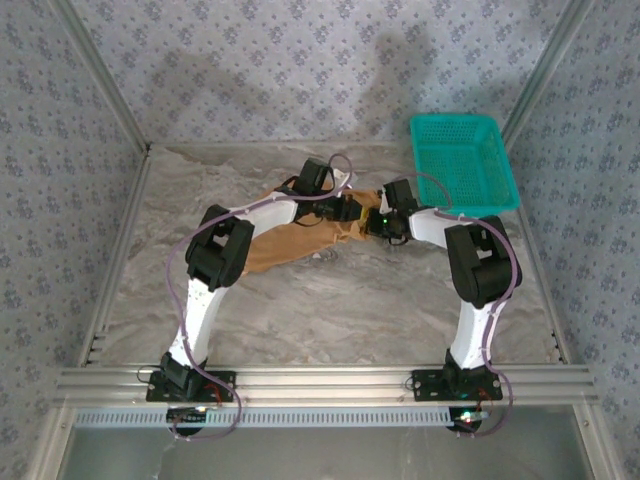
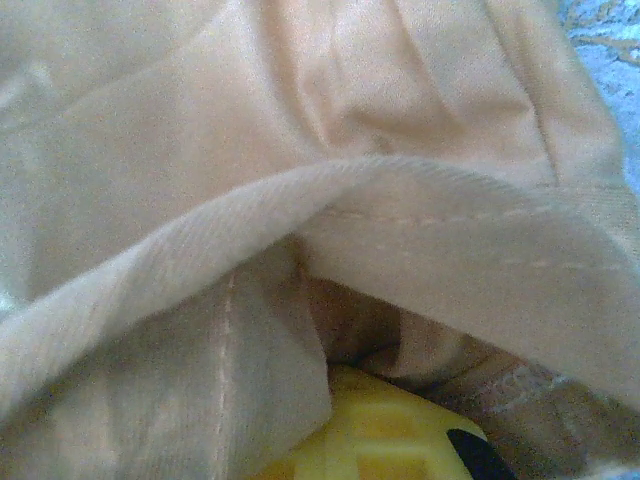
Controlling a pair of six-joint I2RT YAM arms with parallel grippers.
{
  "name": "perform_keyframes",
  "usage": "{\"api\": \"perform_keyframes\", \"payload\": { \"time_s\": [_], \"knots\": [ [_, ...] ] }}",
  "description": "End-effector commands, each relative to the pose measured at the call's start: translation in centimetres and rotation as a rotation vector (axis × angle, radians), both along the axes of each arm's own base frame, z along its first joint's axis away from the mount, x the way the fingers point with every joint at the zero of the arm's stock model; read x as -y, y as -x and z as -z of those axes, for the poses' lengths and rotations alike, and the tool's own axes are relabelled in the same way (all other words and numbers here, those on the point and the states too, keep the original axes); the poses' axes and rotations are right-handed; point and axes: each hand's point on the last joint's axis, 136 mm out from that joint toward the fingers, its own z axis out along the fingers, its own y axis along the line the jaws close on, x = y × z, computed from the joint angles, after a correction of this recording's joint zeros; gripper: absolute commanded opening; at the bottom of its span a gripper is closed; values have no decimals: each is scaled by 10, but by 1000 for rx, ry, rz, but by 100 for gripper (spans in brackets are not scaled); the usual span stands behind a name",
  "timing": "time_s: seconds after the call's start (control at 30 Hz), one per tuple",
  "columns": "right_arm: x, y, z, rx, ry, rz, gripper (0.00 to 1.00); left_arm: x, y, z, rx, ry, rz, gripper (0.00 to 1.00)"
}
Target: Fold the inside-out t-shirt
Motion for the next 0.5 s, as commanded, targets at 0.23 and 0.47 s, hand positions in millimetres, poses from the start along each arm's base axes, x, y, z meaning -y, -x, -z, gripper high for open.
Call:
{"api": "perform_keyframes", "payload": {
  "time_s": [0.23,0.47],
  "knots": [
    [-7,57,-85,139,-58,-84,0,-3,-25,-8,12,55,-89,0],
    [8,111,-74,180,-95,-65,0,-9,-36,-5,1,74,-158,0]
  ]
}}
